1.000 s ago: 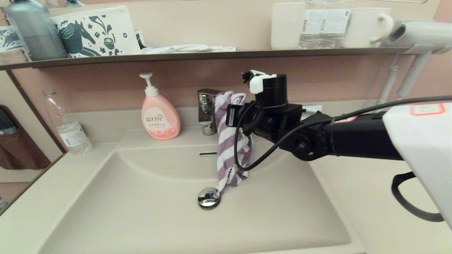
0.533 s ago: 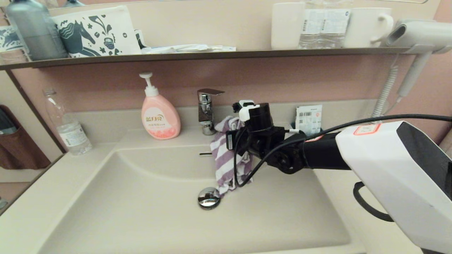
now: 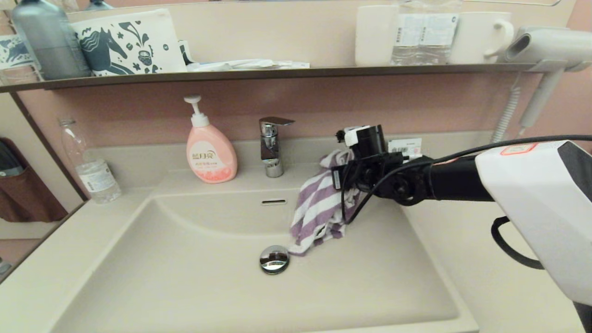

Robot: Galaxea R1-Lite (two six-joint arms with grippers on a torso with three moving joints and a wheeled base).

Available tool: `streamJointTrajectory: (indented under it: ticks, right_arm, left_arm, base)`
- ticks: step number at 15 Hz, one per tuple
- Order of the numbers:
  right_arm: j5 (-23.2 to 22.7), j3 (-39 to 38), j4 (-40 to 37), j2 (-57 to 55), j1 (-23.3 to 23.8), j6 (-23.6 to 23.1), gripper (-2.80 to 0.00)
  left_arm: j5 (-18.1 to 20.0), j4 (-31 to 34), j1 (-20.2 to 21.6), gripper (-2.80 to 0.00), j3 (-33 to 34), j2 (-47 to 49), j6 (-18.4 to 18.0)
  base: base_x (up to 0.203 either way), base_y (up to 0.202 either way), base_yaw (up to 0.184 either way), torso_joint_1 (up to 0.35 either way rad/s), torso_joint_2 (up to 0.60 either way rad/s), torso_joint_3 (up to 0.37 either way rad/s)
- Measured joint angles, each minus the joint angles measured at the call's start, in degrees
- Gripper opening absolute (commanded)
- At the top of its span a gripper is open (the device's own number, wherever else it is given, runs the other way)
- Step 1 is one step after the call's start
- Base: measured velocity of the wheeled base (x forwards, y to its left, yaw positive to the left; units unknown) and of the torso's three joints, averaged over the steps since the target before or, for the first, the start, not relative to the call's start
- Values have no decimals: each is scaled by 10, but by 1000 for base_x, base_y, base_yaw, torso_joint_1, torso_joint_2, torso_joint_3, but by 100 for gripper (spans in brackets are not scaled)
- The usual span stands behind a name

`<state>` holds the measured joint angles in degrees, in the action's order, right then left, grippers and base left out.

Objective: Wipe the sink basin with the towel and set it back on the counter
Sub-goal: Wipe the sink

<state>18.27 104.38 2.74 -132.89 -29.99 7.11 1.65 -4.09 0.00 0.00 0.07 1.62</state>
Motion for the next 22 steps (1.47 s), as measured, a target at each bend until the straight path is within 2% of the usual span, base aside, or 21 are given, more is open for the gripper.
streamJointTrajectory:
  ticks: [3,6,9,12,16,18,22]
  right_arm:
    - [0,-24,-6,25,33,-5,-280]
    - [-3,-29,-4,30,40,-5,-280]
    - [-3,-2,-4,14,7,-3,-280]
    - [-12,67,-33,-20,-52,-2,-280]
    - [-39,88,-47,-47,-121,-2,-280]
    - [-41,89,-43,-56,-125,-2,-280]
    - [-44,91,-35,-56,-85,1,-280]
  left_arm:
    - [0,0,0,-280,0,0,0]
    - [0,0,0,-280,0,0,0]
    - [0,0,0,-280,0,0,0]
    - [0,0,0,-280,0,0,0]
    - [0,0,0,-280,0,0,0]
    - [0,0,0,-280,0,0,0]
    - [0,0,0,-280,0,0,0]
  base:
    - [0,0,0,0,0,0]
    - [0,0,0,0,0,0]
    - [0,0,0,0,0,0]
    - [0,0,0,0,0,0]
    - [0,0,0,0,0,0]
    - [0,0,0,0,0,0]
    - [0,0,0,0,0,0]
